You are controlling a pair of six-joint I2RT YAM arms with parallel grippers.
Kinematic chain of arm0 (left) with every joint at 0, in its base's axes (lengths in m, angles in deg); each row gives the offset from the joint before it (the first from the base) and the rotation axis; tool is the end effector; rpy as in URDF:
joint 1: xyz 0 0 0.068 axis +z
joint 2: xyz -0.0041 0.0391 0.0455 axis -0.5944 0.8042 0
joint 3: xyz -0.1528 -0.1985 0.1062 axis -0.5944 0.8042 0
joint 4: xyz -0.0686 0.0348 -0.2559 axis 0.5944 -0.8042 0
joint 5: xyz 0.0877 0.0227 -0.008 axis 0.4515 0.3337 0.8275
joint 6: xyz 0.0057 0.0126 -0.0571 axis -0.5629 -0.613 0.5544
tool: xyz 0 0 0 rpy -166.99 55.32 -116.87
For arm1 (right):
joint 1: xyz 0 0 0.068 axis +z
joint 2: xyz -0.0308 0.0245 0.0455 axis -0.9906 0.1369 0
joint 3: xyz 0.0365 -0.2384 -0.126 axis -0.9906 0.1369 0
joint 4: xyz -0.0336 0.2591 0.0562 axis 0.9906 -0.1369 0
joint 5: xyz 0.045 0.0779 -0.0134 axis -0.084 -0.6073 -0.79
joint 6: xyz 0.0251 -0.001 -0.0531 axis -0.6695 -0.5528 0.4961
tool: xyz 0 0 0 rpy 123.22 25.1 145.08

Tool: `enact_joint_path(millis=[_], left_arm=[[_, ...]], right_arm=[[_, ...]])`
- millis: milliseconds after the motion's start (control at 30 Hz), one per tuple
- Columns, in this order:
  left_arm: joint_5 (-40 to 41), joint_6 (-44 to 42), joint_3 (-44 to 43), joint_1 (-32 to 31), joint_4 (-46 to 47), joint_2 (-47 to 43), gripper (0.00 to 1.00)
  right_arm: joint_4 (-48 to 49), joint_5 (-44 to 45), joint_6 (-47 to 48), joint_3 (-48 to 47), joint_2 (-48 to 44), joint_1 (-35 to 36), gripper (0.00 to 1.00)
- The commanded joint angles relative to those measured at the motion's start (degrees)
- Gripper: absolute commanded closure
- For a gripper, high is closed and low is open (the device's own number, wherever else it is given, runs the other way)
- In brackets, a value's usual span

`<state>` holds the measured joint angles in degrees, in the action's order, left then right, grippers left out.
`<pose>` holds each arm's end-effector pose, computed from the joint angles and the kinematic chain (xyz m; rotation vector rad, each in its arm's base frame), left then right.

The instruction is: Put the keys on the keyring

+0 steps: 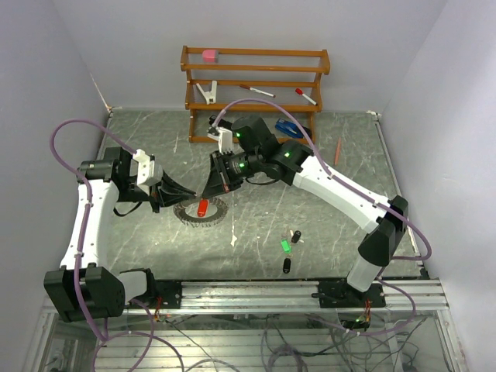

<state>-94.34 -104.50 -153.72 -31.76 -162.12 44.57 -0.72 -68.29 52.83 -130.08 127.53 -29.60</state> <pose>0.1828 -0.0276 0.3321 1.2257 1.2814 -1.0774 0.2249 0.3308 0.3763 -0.7847 2.3519 1.3684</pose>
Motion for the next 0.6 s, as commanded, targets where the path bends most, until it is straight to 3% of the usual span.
enact_joint_path(millis=[0,567], left_arm=[[-5.65,-0.29,-1.46,0.00,-0.34,-0.42,0.93],[-4.24,-3.30,0.37,-0.02,-0.35,-1.01,0.93]], right_arm=[[1.34,-1.01,1.62,-0.88,0.68,0.77,1.00],[1.46,-2.40,-2.25,-1.27,0.18,0.87,1.00]])
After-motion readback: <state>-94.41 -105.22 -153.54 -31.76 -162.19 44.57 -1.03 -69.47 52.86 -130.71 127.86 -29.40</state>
